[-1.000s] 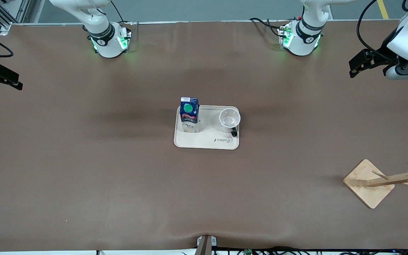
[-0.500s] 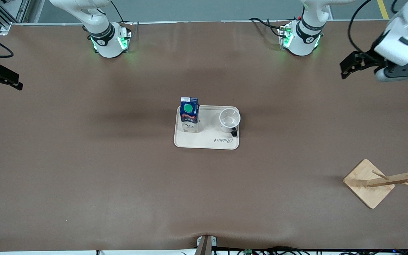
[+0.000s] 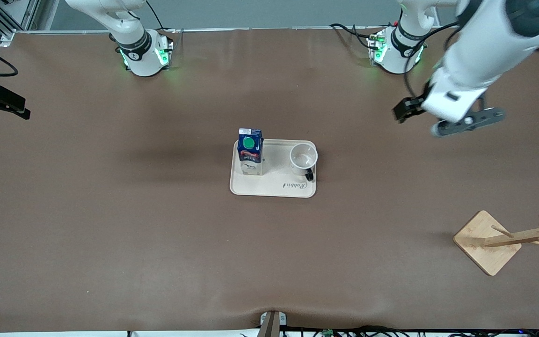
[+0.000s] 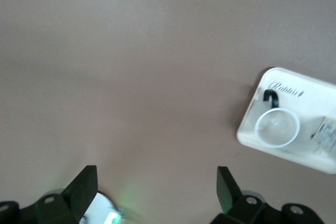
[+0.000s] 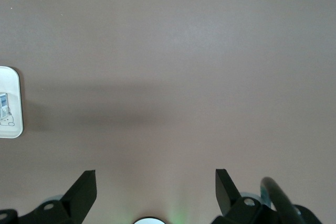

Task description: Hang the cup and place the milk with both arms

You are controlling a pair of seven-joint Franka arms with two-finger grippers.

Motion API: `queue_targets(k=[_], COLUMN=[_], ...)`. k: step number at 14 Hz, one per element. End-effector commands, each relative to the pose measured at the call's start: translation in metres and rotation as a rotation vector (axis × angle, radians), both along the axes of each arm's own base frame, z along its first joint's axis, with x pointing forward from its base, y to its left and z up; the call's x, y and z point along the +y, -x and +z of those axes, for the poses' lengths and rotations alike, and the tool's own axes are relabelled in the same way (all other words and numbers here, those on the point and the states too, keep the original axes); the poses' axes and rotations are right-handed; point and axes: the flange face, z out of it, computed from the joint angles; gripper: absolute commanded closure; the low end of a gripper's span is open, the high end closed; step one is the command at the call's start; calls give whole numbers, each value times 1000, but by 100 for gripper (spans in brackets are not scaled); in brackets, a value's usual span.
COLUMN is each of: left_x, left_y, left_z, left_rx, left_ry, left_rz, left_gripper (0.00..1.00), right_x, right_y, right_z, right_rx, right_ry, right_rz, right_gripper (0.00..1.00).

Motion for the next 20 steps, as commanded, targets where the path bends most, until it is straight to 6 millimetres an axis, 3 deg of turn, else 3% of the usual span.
queue_targets(k=[1, 7, 10, 13, 14, 17, 20], left_x=[-47, -101, -116, -133, -138, -142, -146], left_y=[9, 38, 45, 47, 49, 48, 49], left_z=[-46, -161, -209, -241, -252, -279, -299], left_rx=[-27, -72, -102, -115, -107, -88, -65], left_ry=[2, 55, 66, 70, 75, 98, 108], left_rz=[101, 24, -22, -86, -95, -95, -96], left_gripper=[0, 0, 0, 0, 3, 17, 21], right_x=[-3, 1, -1, -2, -3, -4, 5], right_y=[-3, -15, -20, -22, -28, -29, -31], right_z=[-1, -8, -13, -15, -26, -28, -36], right_rx=[1, -20, -23, -24, -4, -1, 20], right_ry=[-4, -1, 3, 1, 4, 5, 3], right_rz=[-15, -7, -8, -9, -9, -8, 6], right_gripper=[0, 0, 0, 0, 0, 0, 0])
